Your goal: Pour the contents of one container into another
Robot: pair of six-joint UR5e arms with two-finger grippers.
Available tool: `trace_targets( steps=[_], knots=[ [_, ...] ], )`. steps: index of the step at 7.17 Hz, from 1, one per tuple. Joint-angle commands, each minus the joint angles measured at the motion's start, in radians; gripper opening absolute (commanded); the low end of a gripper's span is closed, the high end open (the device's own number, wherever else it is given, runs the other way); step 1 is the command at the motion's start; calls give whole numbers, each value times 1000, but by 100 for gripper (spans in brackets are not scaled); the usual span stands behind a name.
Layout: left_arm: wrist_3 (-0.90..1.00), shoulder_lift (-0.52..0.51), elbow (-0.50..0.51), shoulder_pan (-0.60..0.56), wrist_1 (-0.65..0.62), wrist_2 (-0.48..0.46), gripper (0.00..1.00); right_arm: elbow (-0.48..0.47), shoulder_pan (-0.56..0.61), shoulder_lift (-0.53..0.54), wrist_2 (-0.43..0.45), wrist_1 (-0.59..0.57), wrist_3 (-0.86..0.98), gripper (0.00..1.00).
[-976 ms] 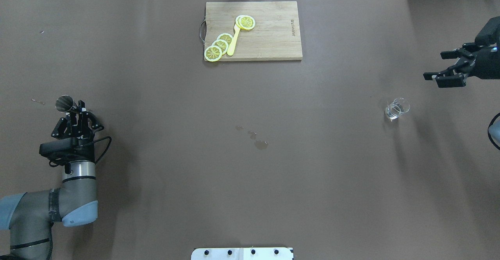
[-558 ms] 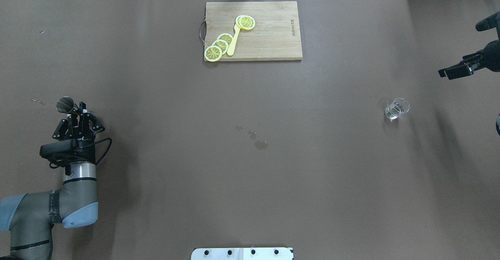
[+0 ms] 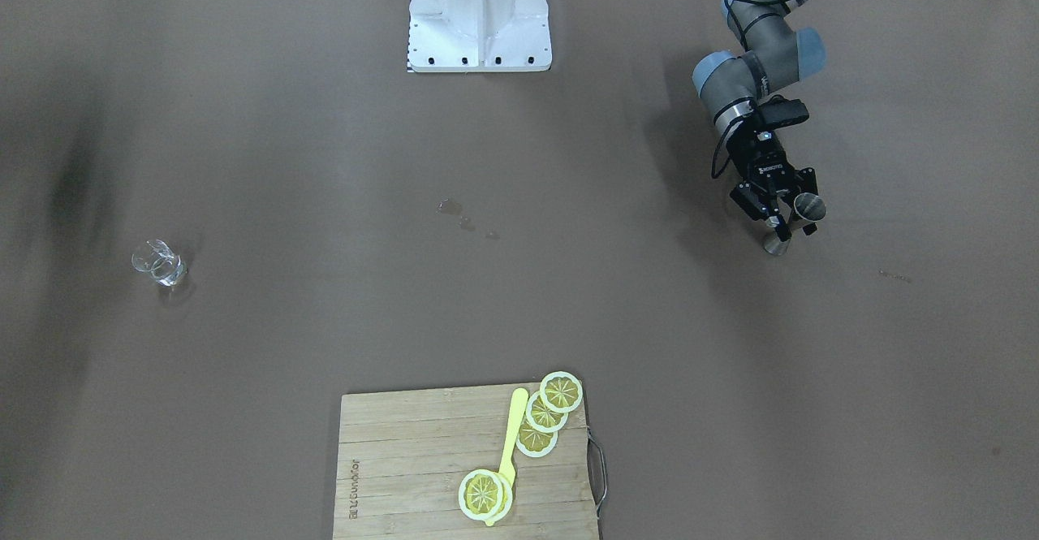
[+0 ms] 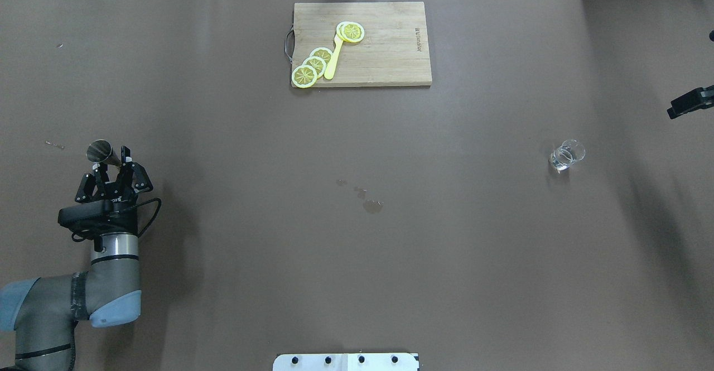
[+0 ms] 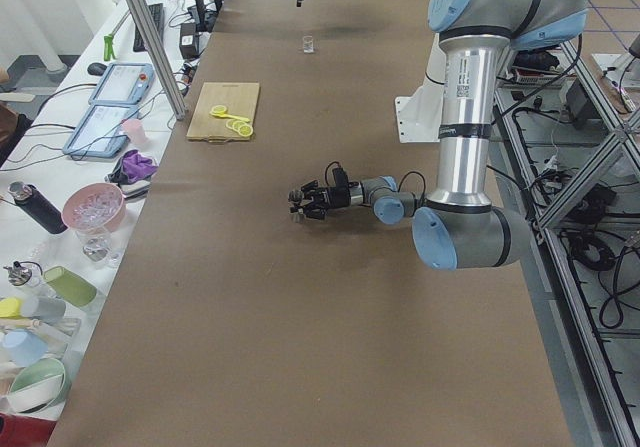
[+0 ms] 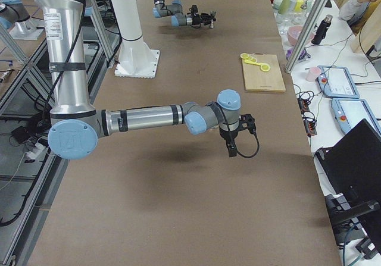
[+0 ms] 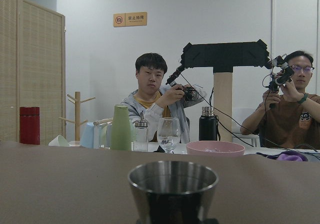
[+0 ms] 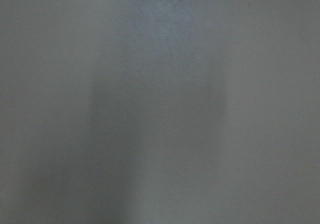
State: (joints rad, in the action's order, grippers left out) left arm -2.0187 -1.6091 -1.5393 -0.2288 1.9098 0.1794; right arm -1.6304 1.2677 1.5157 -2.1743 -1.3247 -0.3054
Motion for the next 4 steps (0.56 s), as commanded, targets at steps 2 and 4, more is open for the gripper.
trace_targets(
  steps=[2,4],
  knots=[
    [0,2,-2,2,0,-1,99,-3,42,-17,-158,-149,-11,100],
    [0,27,-34,3,0,-1,99,1,53,-12,-159,-153,-9,100]
  ],
)
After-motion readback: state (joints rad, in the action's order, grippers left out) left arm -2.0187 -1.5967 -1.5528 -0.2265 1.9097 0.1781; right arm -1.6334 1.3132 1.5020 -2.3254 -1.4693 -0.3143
